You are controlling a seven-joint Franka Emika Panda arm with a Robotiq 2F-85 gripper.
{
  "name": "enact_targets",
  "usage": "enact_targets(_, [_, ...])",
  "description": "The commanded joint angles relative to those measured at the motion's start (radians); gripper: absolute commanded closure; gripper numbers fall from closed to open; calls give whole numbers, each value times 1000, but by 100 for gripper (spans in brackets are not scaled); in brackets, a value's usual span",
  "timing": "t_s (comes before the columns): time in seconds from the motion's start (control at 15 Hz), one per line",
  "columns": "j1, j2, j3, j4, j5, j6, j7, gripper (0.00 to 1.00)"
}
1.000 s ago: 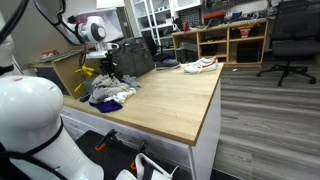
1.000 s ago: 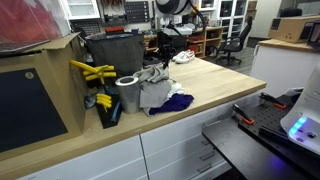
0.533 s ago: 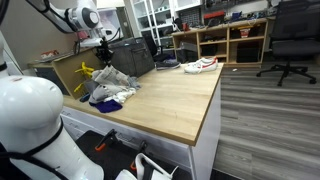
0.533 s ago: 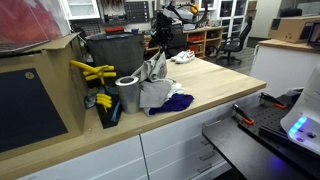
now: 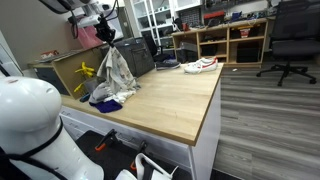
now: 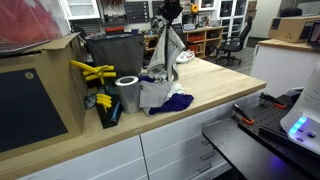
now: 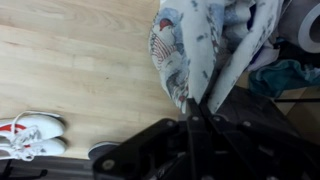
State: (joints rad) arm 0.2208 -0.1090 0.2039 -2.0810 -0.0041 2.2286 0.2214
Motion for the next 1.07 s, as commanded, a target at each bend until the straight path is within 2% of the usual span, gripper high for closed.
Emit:
enact_targets(0.0, [-38,-64,-10,7,-41,-50,17,99])
enact_targets(0.47, [-93,-134,-21,6,-65,-81,21,99])
enact_targets(1.0, [-142,-144,-37,11,-110,-113,24,99])
